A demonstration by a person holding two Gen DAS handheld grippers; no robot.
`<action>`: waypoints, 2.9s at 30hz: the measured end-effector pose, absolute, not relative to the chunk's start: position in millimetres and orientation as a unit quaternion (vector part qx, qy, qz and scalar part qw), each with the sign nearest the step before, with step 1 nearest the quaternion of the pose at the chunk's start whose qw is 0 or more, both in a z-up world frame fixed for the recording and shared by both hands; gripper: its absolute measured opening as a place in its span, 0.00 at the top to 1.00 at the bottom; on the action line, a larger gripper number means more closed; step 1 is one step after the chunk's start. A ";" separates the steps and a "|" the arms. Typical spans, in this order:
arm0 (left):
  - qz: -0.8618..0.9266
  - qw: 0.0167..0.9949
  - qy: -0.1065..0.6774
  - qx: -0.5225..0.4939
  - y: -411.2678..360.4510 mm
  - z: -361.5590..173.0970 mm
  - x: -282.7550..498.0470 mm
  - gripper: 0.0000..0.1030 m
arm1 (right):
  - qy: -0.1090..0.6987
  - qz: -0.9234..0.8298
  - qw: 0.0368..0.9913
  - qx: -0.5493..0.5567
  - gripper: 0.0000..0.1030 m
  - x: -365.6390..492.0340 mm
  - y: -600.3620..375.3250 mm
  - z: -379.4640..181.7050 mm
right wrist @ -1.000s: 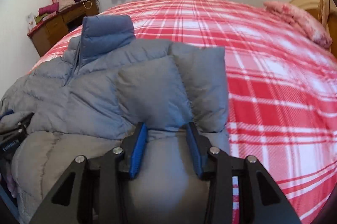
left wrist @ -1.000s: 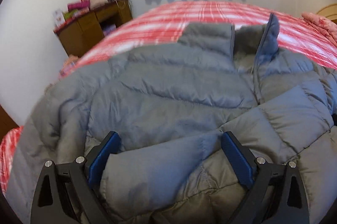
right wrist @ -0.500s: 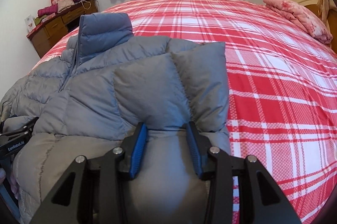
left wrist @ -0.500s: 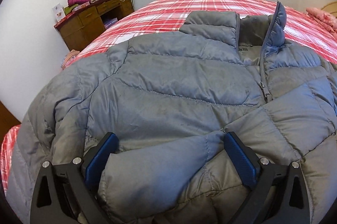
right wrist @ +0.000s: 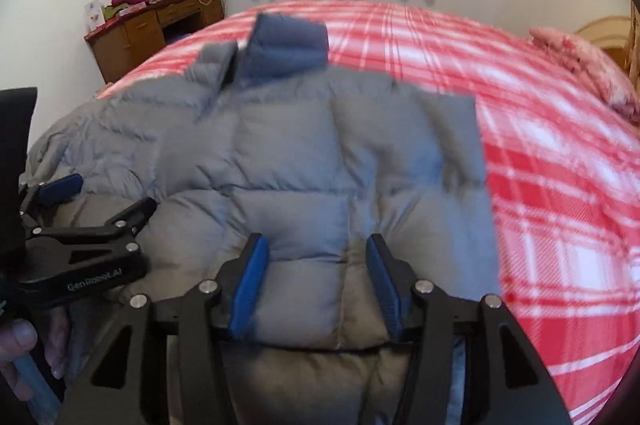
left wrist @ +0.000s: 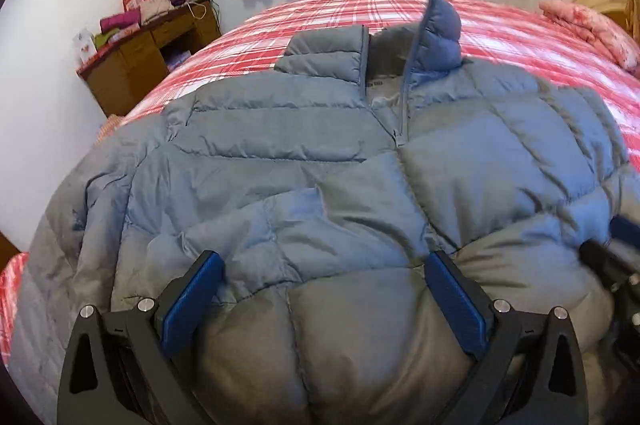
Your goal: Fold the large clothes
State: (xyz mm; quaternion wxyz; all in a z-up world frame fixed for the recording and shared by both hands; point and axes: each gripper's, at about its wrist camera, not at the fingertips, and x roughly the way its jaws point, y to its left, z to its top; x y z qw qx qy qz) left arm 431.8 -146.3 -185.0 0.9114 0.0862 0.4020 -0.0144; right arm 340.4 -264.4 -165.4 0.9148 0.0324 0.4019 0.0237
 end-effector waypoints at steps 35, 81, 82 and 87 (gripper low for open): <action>-0.027 0.906 0.418 0.064 -140.3 -193.9 439.7 0.01 | 0.414 -0.003 0.910 -0.010 0.46 344.5 -252.3 -174.1; 0.199 0.935 0.274 0.104 158.9 -23.5 337.6 0.82 | 0.329 0.032 0.944 0.016 0.06 244.8 -274.6 -124.7; 0.188 0.939 0.267 0.110 147.3 -17.5 338.3 0.82 | 0.331 0.031 0.943 0.016 0.06 246.4 -275.5 -125.8; 0.094 0.955 0.241 0.144 51.1 -6.3 347.3 0.82 | 0.330 0.026 0.943 0.026 0.06 242.0 -285.1 -126.2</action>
